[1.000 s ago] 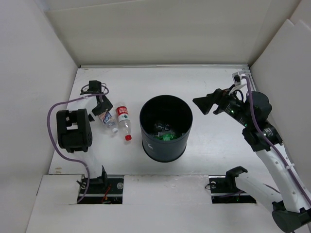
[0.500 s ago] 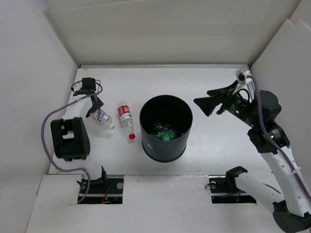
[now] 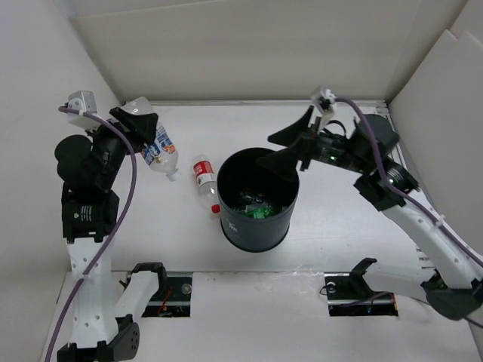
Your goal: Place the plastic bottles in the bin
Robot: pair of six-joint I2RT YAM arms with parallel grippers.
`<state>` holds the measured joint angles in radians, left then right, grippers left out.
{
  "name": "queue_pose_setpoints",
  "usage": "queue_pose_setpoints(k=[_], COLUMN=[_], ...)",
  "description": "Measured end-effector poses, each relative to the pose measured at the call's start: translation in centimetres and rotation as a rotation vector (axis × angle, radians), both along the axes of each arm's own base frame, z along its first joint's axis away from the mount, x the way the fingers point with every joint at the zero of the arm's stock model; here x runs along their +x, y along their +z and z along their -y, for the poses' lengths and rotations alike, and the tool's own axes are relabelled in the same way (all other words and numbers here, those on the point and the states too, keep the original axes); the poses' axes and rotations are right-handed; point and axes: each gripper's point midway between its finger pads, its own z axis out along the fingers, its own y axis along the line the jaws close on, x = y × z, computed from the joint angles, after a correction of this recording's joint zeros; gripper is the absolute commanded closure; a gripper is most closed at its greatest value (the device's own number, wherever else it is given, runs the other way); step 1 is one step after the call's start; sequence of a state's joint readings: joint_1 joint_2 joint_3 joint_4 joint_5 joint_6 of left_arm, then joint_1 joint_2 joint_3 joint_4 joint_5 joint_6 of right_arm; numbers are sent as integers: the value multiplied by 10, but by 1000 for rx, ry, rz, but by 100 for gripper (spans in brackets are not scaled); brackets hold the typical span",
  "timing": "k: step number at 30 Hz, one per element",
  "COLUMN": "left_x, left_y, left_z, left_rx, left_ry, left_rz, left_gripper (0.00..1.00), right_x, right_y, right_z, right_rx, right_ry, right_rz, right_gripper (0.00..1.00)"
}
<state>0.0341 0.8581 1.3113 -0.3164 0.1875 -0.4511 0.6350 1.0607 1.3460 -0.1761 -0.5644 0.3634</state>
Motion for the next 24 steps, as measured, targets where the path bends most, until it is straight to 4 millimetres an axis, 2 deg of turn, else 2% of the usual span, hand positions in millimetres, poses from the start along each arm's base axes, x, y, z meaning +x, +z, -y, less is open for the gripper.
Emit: queue_pose_setpoints(k=[5, 8, 14, 21, 23, 24], left_x=[-23, -34, -63, -87, -90, -91], left_y=[38, 61, 92, 102, 102, 102], left_z=[54, 71, 89, 101, 103, 104], left_rx=[-67, -93, -95, -101, -109, -112], left_ry=[-316, -433, -561, -658, -680, -688], left_rz=[84, 126, 200, 256, 262, 266], left_gripper=[100, 100, 100, 100, 100, 100], right_x=[-1, -4, -11, -28, -33, -35], right_y=[-1, 4, 17, 36, 38, 39], right_z=[-63, -95, -156, -200, -209, -212], right_rx=[-17, -7, 32, 116, 150, 165], right_ry=[93, 122, 175, 309, 367, 393], right_rz=[-52, -68, -72, -69, -73, -75], right_gripper=[0, 0, 0, 0, 4, 20])
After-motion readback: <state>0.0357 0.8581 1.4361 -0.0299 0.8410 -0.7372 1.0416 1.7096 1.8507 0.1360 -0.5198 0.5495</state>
